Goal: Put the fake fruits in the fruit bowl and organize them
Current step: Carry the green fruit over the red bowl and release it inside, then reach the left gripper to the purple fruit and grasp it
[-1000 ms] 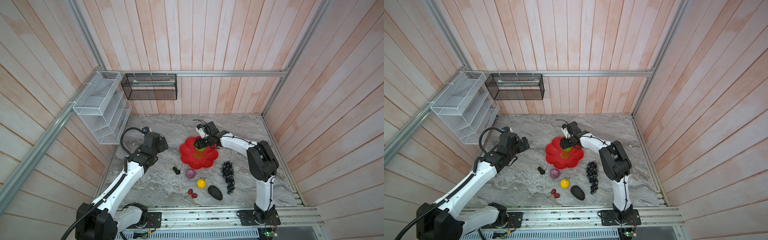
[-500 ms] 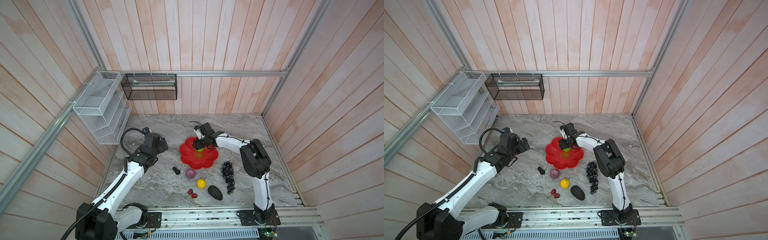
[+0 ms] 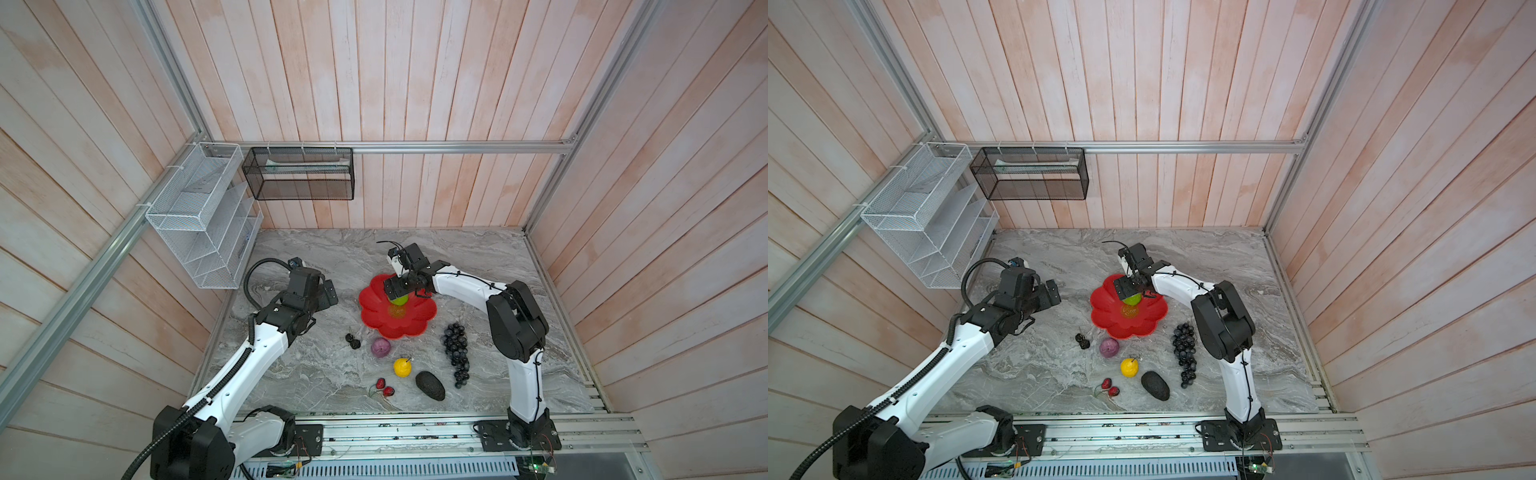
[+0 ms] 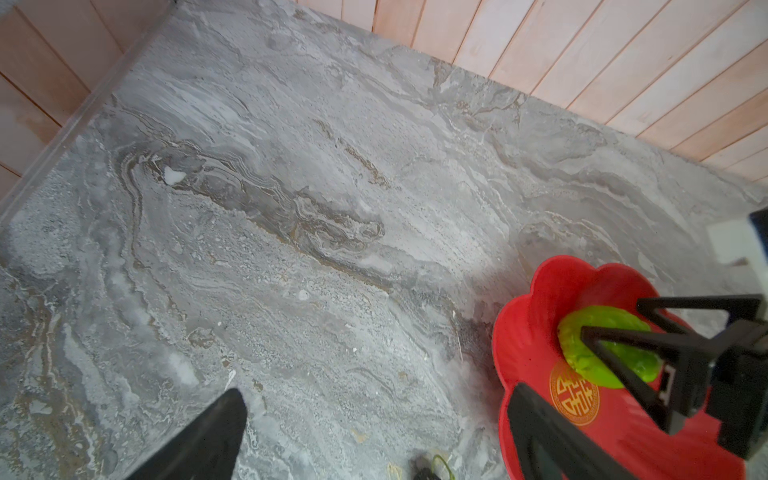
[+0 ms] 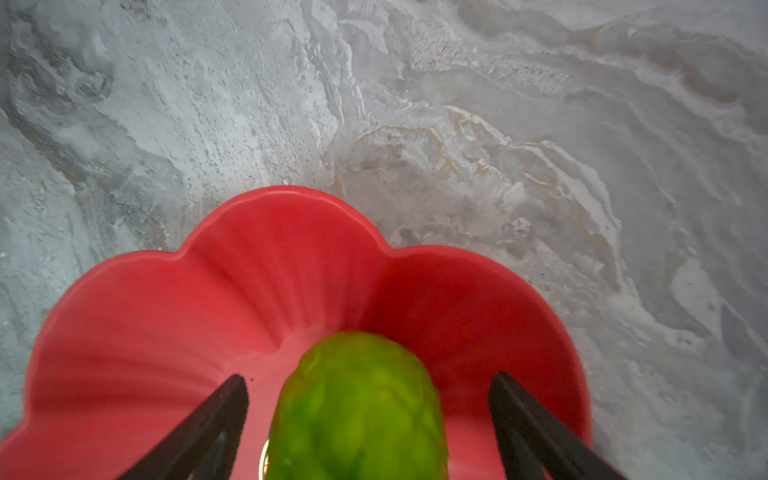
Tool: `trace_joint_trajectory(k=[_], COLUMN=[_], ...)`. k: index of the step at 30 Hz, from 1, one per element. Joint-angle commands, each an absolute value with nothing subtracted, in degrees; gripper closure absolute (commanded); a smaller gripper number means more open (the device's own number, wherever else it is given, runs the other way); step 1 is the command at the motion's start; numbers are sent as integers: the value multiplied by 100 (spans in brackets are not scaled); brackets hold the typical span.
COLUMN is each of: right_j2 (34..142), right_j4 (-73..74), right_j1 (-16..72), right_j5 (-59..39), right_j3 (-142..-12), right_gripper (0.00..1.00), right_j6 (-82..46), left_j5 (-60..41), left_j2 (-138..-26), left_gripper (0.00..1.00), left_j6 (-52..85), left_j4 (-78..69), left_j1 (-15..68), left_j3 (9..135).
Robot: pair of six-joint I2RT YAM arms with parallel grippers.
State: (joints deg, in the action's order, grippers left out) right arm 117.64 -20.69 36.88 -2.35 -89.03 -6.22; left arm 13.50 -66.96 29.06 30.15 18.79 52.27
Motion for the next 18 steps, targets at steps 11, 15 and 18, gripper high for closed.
trace_joint_trajectory(k=[11,15,18], right_j2=[10452,10014,9754], right_j4=[-2017,-1583,-1255], right_j1=[3755,3741,3648], right_j5=[-49,0,-153], right_j3=[-8951,-8443,-8020], right_gripper=[11,11,11], right_j6=[-591,-596,-725], left_j5=[-386,-726,-922], left_j2=[-7492,-7502,-7512], left_gripper=[5,6,8], left_j6=[2825,2905,2997], left_j4=[4011,3963,3869], left_j1=[2282,2782,3228], left_j3=[5819,5543,5305])
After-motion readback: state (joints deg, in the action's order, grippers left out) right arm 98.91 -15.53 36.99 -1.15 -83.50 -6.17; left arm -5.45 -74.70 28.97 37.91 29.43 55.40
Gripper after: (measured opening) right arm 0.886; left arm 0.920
